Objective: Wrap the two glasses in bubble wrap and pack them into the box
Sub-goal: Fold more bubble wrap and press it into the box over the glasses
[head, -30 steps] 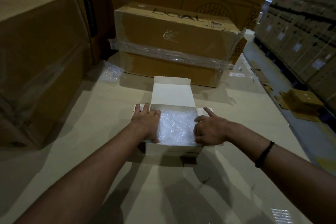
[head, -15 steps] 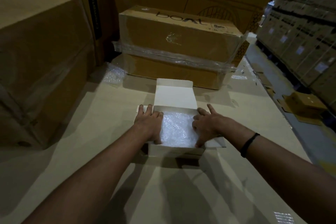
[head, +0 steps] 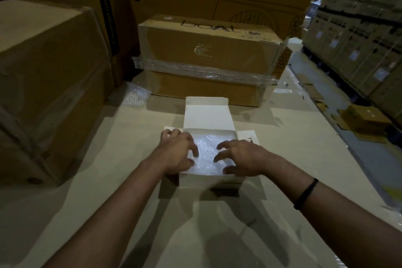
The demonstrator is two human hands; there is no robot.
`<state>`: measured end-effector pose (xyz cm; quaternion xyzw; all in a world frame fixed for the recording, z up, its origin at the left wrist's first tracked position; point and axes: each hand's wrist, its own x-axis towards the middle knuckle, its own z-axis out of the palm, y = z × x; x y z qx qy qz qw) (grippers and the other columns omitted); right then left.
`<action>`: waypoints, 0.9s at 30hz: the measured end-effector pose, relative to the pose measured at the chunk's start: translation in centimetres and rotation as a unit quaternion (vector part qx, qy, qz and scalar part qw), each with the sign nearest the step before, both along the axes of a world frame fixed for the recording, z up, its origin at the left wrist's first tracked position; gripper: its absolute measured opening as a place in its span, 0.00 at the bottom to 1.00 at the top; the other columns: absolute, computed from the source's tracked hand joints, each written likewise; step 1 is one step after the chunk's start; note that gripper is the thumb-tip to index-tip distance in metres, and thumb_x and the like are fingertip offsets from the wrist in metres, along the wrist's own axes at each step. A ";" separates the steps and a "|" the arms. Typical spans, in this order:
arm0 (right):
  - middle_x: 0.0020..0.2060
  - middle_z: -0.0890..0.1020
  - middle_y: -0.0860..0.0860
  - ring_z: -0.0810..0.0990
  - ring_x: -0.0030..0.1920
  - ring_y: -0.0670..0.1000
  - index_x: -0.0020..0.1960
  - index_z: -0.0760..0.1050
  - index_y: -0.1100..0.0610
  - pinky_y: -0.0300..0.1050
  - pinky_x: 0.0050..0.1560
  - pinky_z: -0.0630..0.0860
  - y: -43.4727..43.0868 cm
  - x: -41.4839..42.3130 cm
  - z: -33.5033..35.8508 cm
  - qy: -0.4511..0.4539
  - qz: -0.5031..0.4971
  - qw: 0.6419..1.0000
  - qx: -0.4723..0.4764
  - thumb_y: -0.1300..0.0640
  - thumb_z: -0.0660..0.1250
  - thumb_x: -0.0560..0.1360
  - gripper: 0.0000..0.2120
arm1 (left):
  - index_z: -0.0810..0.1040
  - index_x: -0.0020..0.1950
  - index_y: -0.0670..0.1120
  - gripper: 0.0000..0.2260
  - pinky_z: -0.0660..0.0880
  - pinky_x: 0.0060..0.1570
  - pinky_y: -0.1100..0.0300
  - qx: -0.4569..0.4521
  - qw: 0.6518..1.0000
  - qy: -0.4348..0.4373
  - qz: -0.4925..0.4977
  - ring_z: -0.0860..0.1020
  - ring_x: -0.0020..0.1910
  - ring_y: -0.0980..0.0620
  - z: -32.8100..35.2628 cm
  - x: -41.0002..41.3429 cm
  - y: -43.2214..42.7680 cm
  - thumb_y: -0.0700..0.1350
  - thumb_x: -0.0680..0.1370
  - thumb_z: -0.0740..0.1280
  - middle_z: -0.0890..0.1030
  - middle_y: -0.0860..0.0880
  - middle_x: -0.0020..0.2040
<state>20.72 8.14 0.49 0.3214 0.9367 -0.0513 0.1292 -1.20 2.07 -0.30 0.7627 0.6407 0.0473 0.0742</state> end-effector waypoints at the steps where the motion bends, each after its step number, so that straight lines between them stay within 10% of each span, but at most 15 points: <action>1: 0.74 0.66 0.49 0.68 0.70 0.53 0.69 0.71 0.42 0.50 0.67 0.69 0.0 -0.2 -0.3 -0.002 0.001 1.000 0.003 0.45 0.65 0.77 0.20 | 0.83 0.53 0.56 0.09 0.52 0.66 0.49 0.005 0.999 0.031 -0.016 0.66 0.64 0.49 -0.3 0.6 -0.4 0.49 0.74 0.69 0.75 0.54 0.61; 11: 0.68 0.72 0.50 0.73 0.64 0.54 0.65 0.75 0.45 0.48 0.59 0.73 0.2 -1.2 -2.0 0.005 -0.006 1.000 0.027 0.47 0.70 0.74 0.19 | 0.84 0.51 0.52 0.10 0.52 0.68 0.43 -0.083 0.992 0.099 -0.002 0.67 0.62 0.46 -1.2 1.9 0.5 0.47 0.77 0.63 0.82 0.50 0.51; 17: 0.62 0.78 0.46 0.75 0.61 0.50 0.58 0.79 0.45 0.48 0.59 0.71 0.0 -1.3 -1.7 0.087 -0.071 0.994 0.005 0.38 0.69 0.71 0.19 | 0.81 0.39 0.50 0.20 0.55 0.65 0.45 -0.090 0.993 0.075 0.011 0.68 0.57 0.49 -0.9 1.4 0.7 0.66 0.74 0.65 0.76 0.53 0.38; 27: 0.66 0.73 0.50 0.71 0.64 0.54 0.62 0.73 0.47 0.51 0.64 0.66 -0.4 -2.3 -2.9 0.060 -0.100 0.992 0.041 0.40 0.71 0.71 0.23 | 0.81 0.46 0.50 0.16 0.55 0.67 0.45 -0.076 0.991 0.110 0.009 0.70 0.61 0.47 -1.8 2.1 0.9 0.62 0.76 0.64 0.81 0.50 0.51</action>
